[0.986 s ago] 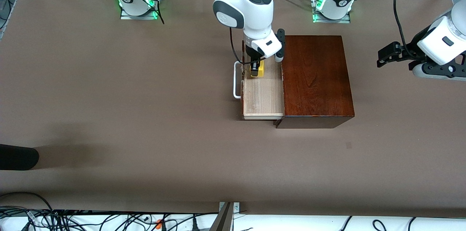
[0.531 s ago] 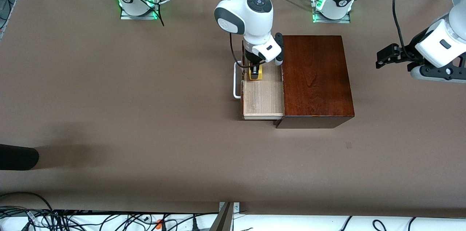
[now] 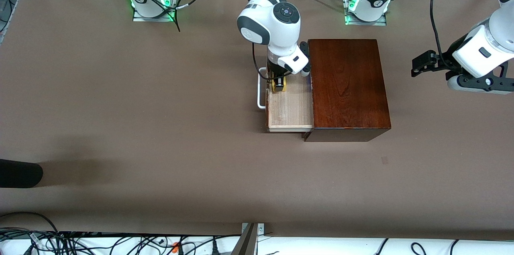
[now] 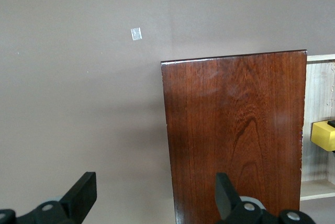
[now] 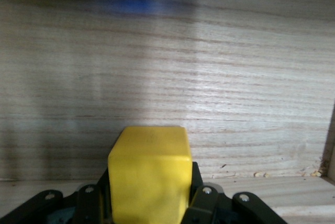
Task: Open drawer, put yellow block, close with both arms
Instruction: 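Carry the yellow cube into the open drawer with the right gripper, then open the right gripper to release the cube in the drawer, then return the right gripper to rest while the left gripper reaches the drawer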
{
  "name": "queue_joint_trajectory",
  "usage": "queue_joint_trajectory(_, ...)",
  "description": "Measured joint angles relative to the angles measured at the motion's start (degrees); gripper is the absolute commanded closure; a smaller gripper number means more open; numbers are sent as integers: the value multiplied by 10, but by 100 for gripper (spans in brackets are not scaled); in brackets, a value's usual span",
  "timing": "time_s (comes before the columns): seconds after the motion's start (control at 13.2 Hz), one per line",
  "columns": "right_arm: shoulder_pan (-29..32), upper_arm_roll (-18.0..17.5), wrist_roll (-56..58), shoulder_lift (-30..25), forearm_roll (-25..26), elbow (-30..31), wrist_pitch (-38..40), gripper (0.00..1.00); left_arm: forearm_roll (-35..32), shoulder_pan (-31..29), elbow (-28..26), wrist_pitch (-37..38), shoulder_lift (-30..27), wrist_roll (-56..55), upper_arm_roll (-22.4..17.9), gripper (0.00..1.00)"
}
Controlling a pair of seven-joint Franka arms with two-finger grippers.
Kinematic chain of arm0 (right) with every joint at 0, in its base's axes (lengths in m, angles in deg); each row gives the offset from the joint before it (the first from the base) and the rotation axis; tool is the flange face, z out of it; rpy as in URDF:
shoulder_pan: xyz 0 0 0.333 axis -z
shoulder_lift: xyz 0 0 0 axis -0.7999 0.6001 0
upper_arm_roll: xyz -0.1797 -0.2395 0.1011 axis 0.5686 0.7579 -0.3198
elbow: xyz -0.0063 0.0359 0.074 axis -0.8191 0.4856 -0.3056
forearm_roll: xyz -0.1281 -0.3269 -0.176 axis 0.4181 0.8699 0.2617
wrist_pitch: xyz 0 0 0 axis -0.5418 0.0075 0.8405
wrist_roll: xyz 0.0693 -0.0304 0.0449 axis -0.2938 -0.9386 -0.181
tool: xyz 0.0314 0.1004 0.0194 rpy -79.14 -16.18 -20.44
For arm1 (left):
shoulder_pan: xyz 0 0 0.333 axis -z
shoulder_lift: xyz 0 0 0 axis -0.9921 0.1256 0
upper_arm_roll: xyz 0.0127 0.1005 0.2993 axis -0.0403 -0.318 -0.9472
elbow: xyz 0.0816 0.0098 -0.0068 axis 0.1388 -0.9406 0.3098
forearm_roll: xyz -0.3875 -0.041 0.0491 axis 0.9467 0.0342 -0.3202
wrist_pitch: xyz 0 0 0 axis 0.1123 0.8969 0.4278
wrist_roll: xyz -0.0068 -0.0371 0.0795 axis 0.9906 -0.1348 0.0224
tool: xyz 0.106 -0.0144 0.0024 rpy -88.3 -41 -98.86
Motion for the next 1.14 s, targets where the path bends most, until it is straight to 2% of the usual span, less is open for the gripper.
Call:
queue_joint_trajectory(0.45, 3, 2, 0, -17, -1, -26, 10, 0, 0, 0, 0, 0, 1, 0, 0, 0)
queue_joint_trajectory(0.68, 21, 6, -1, -71, -2, -36, 40, 0, 0, 2, 0, 0, 4, 0, 0, 0)
queue_joint_trajectory(0.83, 40, 29, -1, -123, -4, -38, 58, 0, 0, 4, 0, 0, 7, 0, 0, 0)
queue_joint_trajectory(0.99, 81, 41, 1, -170, -8, -38, 70, 0, 0, 7, 1, -3, 7, 0, 0, 0)
queue_joint_trajectory(1.14, 129, 46, 4, -208, -35, -38, 74, 0, 0, 19, 3, -4, 7, 1, 2, 0)
